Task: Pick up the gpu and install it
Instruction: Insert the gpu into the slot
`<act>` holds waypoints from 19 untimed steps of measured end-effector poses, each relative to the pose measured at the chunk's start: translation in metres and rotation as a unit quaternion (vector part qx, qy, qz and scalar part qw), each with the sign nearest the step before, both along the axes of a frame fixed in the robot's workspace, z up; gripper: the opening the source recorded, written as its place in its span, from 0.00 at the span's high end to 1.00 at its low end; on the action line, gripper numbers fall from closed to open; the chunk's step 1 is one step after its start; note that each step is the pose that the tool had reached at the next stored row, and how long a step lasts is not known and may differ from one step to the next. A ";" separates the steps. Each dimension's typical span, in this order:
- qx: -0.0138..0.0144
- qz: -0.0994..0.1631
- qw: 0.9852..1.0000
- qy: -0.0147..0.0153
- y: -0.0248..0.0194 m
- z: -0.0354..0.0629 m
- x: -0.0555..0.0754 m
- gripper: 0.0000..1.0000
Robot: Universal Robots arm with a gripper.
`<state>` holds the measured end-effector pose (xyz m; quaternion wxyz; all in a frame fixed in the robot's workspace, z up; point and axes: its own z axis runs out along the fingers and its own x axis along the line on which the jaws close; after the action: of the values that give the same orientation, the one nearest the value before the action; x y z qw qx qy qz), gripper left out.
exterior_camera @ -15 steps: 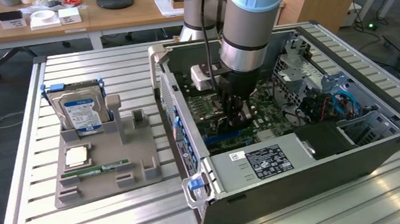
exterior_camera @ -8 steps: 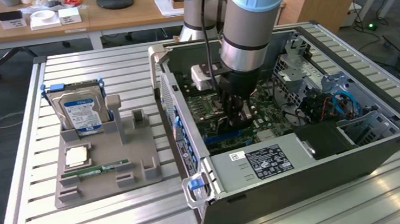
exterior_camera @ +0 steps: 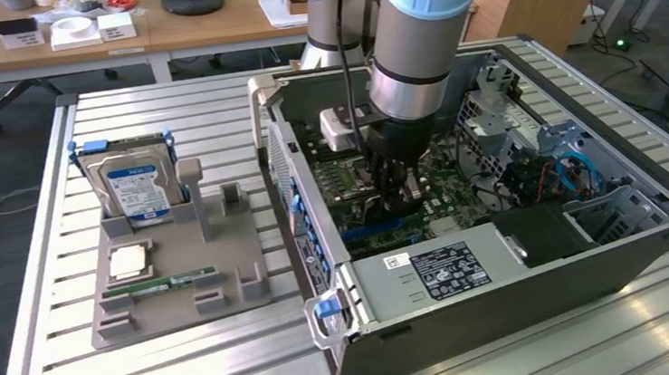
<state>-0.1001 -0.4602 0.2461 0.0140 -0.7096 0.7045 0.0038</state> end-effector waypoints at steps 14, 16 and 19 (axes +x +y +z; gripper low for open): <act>0.000 -0.008 1.000 0.000 -0.0008 -0.0021 0.000 0.74; 0.000 -0.008 1.000 0.000 -0.0008 -0.0023 0.000 0.74; 0.000 -0.008 1.000 0.000 -0.0008 -0.0029 0.000 0.74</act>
<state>-0.1001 -0.4610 0.2432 0.0140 -0.7037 0.7103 0.0037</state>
